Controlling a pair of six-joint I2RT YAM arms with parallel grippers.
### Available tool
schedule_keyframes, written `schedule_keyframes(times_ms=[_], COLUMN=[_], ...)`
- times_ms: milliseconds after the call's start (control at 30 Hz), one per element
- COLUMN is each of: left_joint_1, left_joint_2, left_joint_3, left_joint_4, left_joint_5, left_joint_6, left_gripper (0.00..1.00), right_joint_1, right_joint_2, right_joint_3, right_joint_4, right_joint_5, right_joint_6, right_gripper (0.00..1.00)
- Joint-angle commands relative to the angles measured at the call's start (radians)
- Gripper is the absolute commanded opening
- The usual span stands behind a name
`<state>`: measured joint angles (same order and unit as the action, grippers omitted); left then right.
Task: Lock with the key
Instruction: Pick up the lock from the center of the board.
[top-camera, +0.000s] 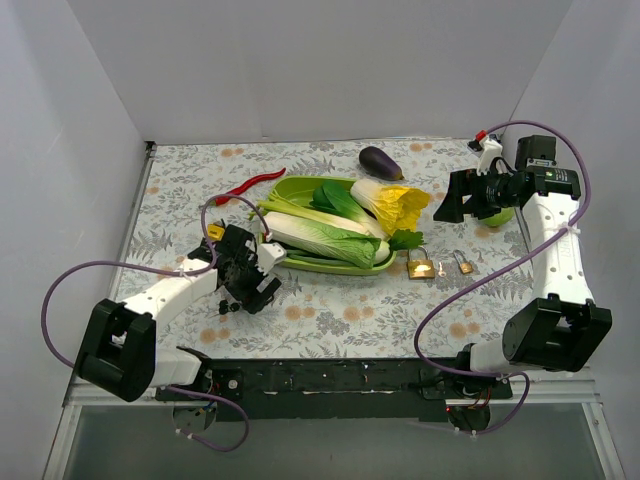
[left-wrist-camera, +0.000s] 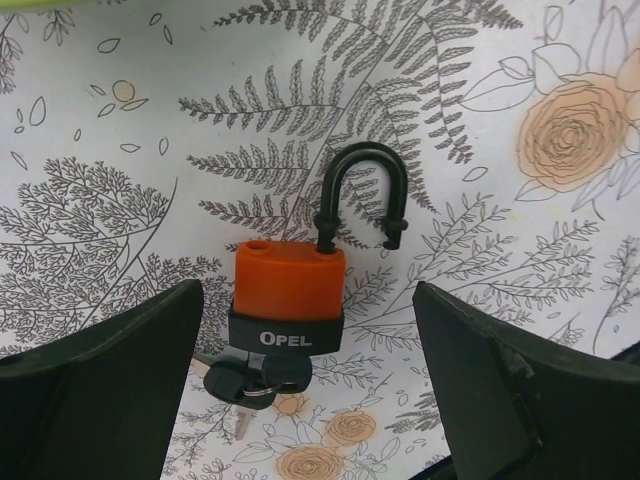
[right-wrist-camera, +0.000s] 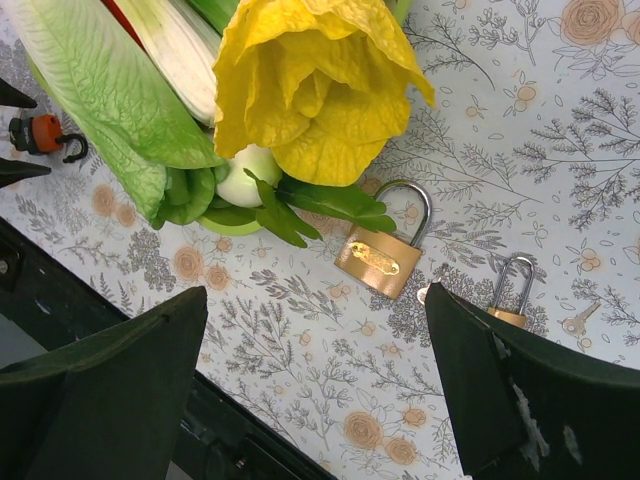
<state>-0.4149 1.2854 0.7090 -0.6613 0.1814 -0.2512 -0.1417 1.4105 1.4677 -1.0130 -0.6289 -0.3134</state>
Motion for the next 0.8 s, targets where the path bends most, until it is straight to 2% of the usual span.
schedule_keyframes(times_ms=[0, 400, 600, 700, 767], left_joint_1=[-0.005, -0.009, -0.015, -0.015, -0.013], left_joint_2=[-0.003, 0.029, 0.022, -0.026, -0.066], left_joint_3=[-0.023, -0.071, -0.06, 0.012, 0.061], left_joint_4=[0.065, 0.101, 0.097, 0.016, -0.039], left_joint_5=[-0.056, -0.088, -0.059, -0.013, 0.058], left_joint_6=[0.0, -0.006, -0.065, -0.082, -0.069], left_gripper=[0.84, 0.68, 0.43, 0.32, 0.28], right_joint_1=[0.005, 0.011, 0.014, 0.016, 0.017], right_joint_2=[-0.025, -0.015, -0.013, -0.025, -0.036], right_joint_3=[0.013, 0.032, 0.06, 0.085, 0.101], right_joint_4=[0.022, 0.027, 0.025, 0.024, 0.021], right_joint_5=[-0.005, -0.015, -0.026, -0.028, -0.028], right_joint_6=[0.01, 0.023, 0.02, 0.01, -0.001], right_gripper=[0.97, 0.98, 0.98, 0.98, 0.98])
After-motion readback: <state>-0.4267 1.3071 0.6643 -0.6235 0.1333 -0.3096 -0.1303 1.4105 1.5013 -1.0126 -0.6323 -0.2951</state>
